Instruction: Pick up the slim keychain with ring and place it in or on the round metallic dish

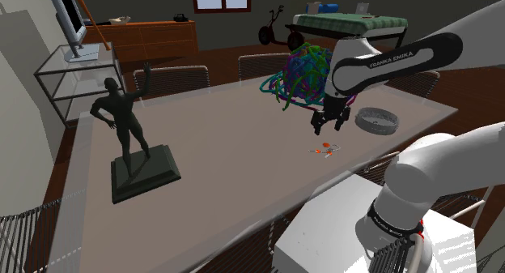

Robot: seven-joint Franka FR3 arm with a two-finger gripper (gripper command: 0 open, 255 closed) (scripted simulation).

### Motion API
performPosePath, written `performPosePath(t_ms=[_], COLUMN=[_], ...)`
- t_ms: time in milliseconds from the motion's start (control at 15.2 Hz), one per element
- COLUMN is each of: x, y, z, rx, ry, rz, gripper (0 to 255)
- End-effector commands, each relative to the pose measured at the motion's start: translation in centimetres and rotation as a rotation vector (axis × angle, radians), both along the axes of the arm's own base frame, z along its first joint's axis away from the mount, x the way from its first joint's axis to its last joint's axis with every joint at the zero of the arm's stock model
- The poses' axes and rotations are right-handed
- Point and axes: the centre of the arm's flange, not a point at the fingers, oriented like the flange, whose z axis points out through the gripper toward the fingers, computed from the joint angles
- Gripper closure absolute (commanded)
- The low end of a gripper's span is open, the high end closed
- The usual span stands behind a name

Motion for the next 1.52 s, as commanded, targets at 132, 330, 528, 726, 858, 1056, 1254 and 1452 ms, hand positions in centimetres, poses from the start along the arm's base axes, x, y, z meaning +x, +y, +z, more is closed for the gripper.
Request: performPosePath(t_ms=[132, 330, 528, 726, 858, 1056, 1254, 1452], x=[-0.5, -0.5, -0.5, -0.5, -0.5, -0.5, -0.5, -0.5], y=[-0.8, -0.8, -0.8, -0.8, -0.8, -0.8, -0.8, -0.7], z=[-2.8, -4.3, -5.7, -5.7, -5.7, -5.7, -5.7, -5.7], rx=[0.010, 0.010, 0.010, 0.010, 0.010, 0.010, 0.010, 0.010], ry=[-0.004, -0.004, -0.004, -0.004, -0.004, -0.004, -0.004, -0.004], rz=[-0.047, -0.047, -0.047, -0.047, -0.047, -0.047, -0.047, -0.047], gripper=[0, 0, 0, 0, 0, 255, 255, 255])
